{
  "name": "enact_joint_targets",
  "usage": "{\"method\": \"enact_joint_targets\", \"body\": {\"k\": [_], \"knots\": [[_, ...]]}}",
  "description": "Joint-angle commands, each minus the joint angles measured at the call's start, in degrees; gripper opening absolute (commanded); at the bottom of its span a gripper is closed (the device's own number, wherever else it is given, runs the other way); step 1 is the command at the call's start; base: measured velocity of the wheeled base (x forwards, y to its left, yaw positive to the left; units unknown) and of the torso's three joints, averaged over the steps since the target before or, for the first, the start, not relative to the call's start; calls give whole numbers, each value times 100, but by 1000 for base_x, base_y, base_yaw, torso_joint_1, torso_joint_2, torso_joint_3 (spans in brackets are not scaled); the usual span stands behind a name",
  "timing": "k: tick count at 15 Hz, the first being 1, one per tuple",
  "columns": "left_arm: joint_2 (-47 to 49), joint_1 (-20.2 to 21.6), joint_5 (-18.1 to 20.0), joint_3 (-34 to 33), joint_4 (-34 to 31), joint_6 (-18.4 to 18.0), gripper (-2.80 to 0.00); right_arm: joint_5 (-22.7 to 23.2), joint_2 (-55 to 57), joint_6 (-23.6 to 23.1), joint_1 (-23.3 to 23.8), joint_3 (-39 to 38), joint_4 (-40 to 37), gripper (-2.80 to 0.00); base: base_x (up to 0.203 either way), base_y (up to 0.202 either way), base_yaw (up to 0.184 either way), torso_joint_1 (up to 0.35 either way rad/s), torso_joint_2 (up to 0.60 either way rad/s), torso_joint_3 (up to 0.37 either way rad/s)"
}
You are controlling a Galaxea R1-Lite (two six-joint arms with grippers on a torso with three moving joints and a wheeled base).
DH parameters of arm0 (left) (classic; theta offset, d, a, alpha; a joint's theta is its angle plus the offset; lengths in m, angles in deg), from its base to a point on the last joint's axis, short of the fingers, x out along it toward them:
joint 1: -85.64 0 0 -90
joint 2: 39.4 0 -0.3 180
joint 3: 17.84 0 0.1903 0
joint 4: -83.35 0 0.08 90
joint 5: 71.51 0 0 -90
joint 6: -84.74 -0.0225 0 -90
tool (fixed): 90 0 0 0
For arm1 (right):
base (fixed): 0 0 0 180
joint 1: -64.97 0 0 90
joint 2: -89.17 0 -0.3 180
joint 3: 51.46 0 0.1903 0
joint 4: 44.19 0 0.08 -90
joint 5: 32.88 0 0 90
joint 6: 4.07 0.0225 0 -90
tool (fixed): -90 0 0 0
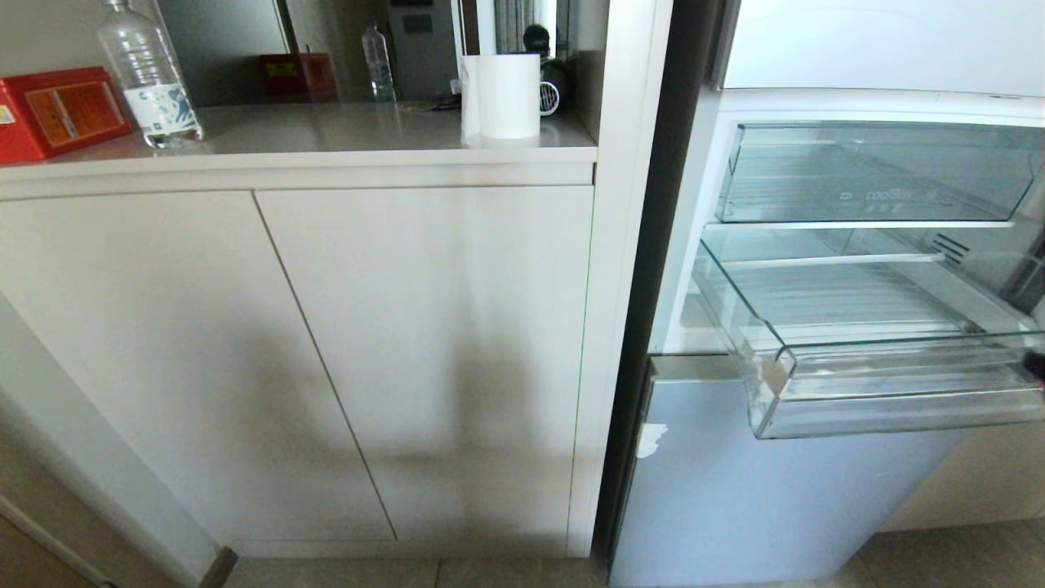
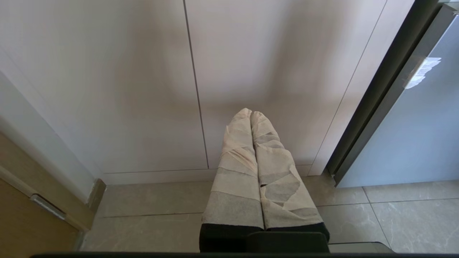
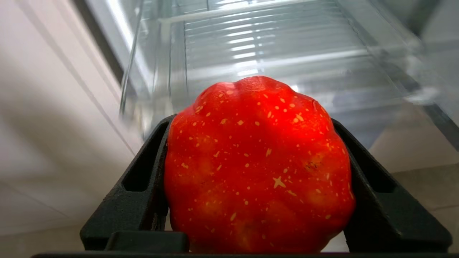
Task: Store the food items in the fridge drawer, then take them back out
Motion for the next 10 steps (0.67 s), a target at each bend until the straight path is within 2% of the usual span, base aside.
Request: {"method": "enact_joint_targets", "body": {"k": [1,5,10], "knots": [[9,4,-2,1,-4,-2,-280,-23,1912,71,5,821,223,-280,0,0,0,0,0,0],[9,4,-2,1,-4,-2,-280,-49,3627,101,27,2070,1025,-280,0,0,0,0,0,0],[9,4,-2,1,-4,-2,-280,-75,5615,89,136,4117,1198,-280,0,0,0,0,0,0]]}}
